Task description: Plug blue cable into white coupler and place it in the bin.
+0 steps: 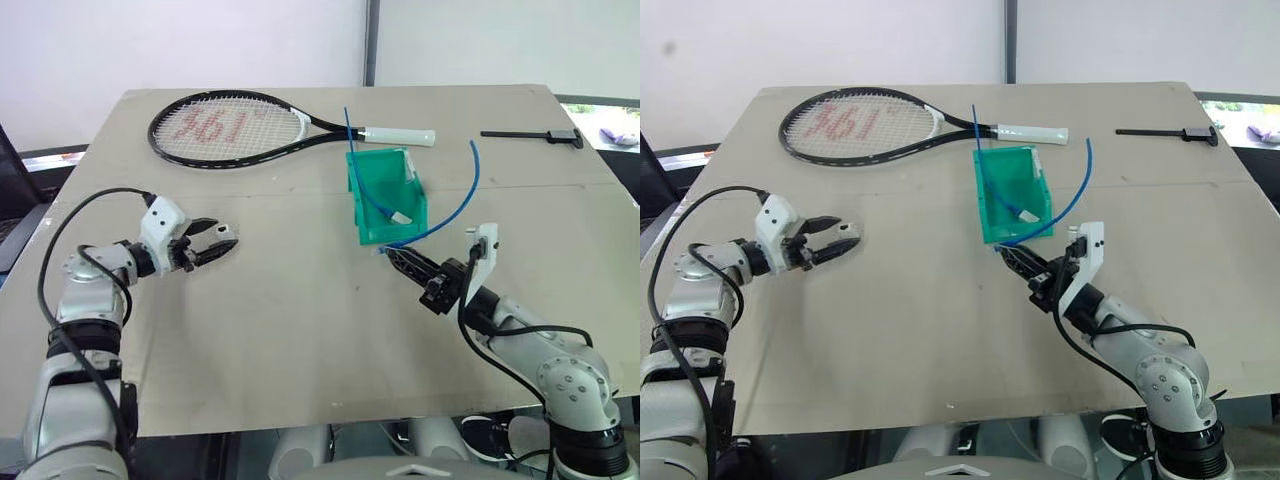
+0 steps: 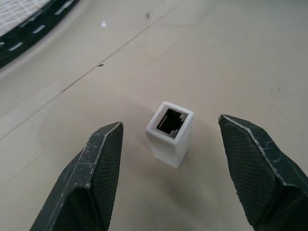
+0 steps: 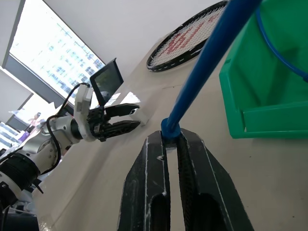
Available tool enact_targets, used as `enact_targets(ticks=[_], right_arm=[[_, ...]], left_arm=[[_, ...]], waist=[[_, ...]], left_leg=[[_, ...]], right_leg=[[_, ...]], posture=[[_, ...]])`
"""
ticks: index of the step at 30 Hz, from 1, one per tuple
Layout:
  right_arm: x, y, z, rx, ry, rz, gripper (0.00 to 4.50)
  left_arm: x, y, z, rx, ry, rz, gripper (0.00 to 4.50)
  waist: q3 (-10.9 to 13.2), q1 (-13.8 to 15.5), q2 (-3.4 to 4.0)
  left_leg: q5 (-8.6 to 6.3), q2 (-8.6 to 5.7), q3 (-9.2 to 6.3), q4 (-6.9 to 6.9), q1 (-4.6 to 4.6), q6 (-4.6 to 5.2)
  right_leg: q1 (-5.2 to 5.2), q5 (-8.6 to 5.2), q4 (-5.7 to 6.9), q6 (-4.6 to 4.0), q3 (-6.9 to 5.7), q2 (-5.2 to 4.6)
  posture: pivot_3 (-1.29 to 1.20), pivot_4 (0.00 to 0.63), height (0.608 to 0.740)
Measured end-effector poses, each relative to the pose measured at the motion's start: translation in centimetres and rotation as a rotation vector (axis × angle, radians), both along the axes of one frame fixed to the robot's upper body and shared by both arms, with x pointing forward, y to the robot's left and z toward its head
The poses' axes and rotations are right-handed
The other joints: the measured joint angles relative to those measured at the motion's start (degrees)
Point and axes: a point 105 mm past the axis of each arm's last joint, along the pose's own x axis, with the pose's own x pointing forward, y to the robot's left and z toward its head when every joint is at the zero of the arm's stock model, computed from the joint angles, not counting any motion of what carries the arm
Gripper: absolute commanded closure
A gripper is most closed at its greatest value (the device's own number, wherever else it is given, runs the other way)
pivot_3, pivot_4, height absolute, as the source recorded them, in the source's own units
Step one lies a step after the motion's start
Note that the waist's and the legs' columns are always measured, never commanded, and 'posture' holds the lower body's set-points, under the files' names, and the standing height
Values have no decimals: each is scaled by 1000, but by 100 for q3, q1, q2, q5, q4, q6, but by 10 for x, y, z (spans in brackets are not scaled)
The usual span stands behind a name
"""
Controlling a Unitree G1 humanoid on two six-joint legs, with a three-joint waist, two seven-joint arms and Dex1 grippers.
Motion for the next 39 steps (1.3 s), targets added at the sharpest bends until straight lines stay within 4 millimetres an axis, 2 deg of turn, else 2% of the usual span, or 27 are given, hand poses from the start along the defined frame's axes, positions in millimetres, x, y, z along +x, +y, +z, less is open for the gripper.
enact_targets(ticks=[3,7,11,14,19,23,24,27,32,39], right_arm=[[-2,-1,0,-3,1,-14,4500],[-4,-4,0,-9,4,-38,4500],[-3,-7,0,-13,3,-50,4500],[-2,-9,0,-18,3,-55,4500],[-1,-11,0,-50,-14,-57,4500],[3,-16,3,-112,-53,-68,4500],[5,-17,5,-131,-72,-71,4500],[6,-19,5,-159,-84,-75,4500],[10,-23,16,-281,-183,-47,4500],[14,5,17,-453,-322,177,4500]], left_arm=[[9,-1,3,22,-12,6,2020],[9,-2,-2,55,0,-19,4076],[7,-5,-3,43,14,-51,4087],[4,-16,-2,-37,69,-114,4087],[-3,-63,22,-224,168,-279,4087],[-10,-107,31,-217,164,-388,4087],[-12,-124,28,-201,158,-420,4087],[-12,-138,25,-168,141,-434,4087],[-23,-176,15,-66,113,-572,4087],[-43,-209,-12,47,135,-796,4087]], waist=[[-1,3,-4],[-2,-17,-5],[-2,-11,-6],[-2,-1,-7],[-1,-8,-9],[-1,-4,-8],[-1,-3,-9],[-1,-16,-8],[-1,3,-9],[-1,-3,-8]], left_leg=[[0,0,-1,1,-2,0],[0,0,6,1,-2,0],[0,0,4,1,-2,0],[0,0,2,4,-6,1],[0,-1,-2,9,-14,1],[0,0,-3,7,-10,0],[0,0,-2,7,-9,0],[0,1,0,7,-6,0],[0,-2,4,7,-8,0],[0,-1,5,7,-5,1]], right_leg=[[-2,0,4,1,0,0],[-4,1,4,1,2,-3],[-4,1,7,1,1,-4],[-4,1,7,1,0,-3],[-5,1,5,1,2,-4],[-5,0,6,1,4,-2],[-5,0,7,1,5,0],[-5,0,9,0,7,2],[-5,0,5,0,10,0],[-5,0,6,-1,9,3]], posture=[[0,150,740],[0,150,740],[0,150,740],[0,150,740],[0,150,740],[0,150,740],[0,150,740],[0,150,740],[0,150,740],[0,150,740]])
